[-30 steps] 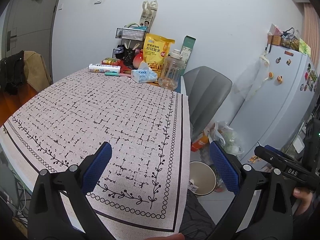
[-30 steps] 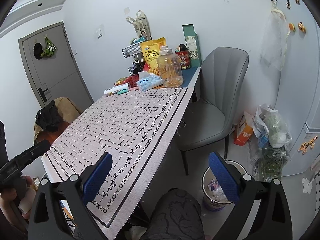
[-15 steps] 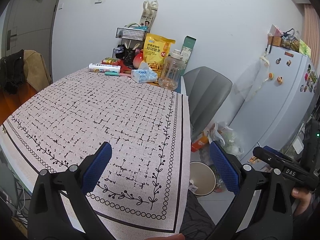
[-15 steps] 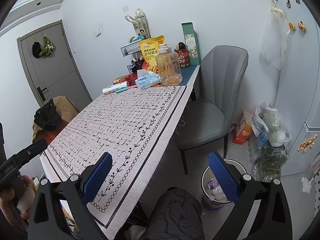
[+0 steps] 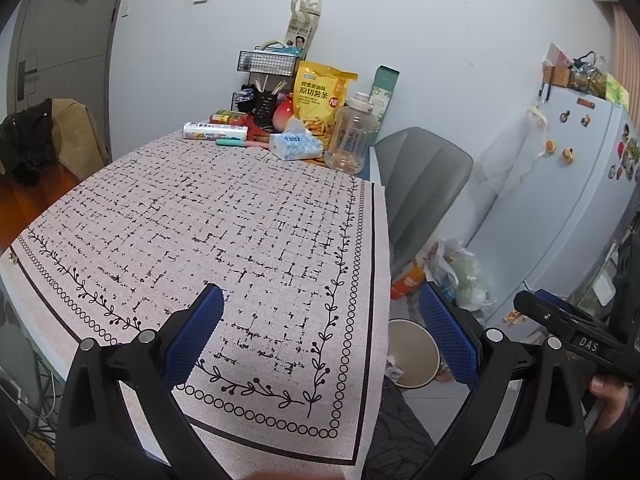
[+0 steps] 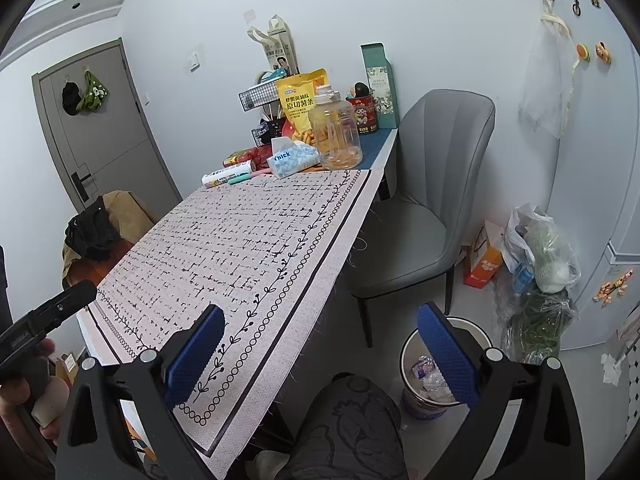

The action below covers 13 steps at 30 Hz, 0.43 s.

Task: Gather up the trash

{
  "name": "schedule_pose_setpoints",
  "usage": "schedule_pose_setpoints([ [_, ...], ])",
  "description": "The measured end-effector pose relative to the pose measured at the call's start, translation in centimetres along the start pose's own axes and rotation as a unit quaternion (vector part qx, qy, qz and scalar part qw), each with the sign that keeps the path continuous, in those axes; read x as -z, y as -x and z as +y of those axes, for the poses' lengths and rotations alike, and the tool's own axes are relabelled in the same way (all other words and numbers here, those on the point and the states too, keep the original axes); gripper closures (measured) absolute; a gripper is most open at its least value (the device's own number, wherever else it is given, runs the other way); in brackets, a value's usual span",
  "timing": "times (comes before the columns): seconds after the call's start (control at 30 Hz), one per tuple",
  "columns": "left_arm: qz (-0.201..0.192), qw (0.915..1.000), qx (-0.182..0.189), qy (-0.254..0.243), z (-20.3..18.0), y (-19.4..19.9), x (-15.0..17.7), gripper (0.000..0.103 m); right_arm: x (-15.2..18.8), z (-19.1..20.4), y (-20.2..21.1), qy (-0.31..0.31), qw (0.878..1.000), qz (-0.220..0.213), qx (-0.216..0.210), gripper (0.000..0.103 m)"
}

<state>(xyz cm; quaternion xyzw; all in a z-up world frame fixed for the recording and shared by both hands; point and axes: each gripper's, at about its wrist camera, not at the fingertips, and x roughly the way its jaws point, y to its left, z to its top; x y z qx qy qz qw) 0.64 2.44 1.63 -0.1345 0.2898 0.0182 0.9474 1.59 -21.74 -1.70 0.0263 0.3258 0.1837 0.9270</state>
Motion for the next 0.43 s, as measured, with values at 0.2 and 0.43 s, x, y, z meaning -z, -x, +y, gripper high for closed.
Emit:
schedule_pose_setpoints([
  [0.2, 0.003, 1.0, 0.003, 0.002, 0.0, -0.4, 0.12, 0.006, 0.02, -0.22, -0.24, -0.003, 1.0, 0.005, 0.002, 0.008],
  [0.43, -0.003, 1.0, 0.001, 0.005, 0.35, -0.41, -0.13, 0.006, 0.14, -0.13, -0.74, -0.002, 1.0, 0.011, 0.004, 0.008],
])
